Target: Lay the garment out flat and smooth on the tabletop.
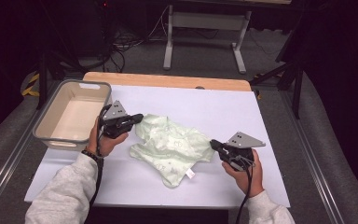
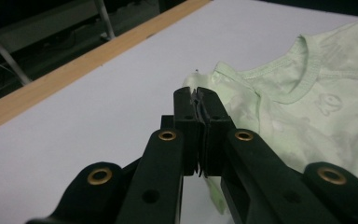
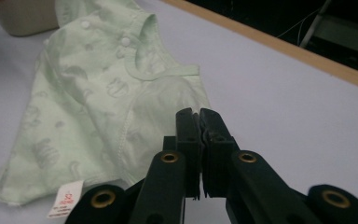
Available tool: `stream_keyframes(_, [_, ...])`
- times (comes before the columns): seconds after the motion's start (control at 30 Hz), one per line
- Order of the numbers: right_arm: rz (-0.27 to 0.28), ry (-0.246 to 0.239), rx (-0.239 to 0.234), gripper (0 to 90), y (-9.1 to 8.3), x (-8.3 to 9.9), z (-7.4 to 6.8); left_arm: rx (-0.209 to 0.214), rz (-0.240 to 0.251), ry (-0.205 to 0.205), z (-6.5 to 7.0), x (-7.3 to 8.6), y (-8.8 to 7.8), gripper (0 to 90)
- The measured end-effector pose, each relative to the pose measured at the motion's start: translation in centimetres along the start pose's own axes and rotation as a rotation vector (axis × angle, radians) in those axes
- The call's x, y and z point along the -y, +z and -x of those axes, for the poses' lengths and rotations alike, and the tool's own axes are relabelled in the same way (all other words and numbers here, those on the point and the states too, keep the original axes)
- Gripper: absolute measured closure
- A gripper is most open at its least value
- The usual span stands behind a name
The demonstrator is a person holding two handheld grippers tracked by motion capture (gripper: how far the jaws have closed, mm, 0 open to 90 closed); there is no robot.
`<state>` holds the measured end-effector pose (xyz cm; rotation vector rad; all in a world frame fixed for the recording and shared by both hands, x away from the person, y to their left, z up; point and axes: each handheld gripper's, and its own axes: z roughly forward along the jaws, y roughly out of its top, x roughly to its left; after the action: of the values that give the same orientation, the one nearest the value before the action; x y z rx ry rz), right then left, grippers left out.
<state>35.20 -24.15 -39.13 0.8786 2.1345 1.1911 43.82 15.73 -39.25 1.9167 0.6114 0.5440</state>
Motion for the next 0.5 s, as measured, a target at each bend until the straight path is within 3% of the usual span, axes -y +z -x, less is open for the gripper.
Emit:
stream_keyframes(0.3, [0.075,-0.008,0.031,87.2,-1.5,-1.9,0.5,-0.009,0.097,0.000,0.3,-0.9,-3.8,88.2])
stream_keyframes(0.37, [0.090,-0.011,0.032,87.2,-1.6,-2.3,0.4,-0.027,0.088,0.024,0.5,-0.8,-4.3,88.2])
stream_keyframes(0.5, [0.105,-0.038,0.034,87.2,-1.5,-3.0,0.0,-0.042,0.097,0.029,0.8,-0.4,-5.0,88.3])
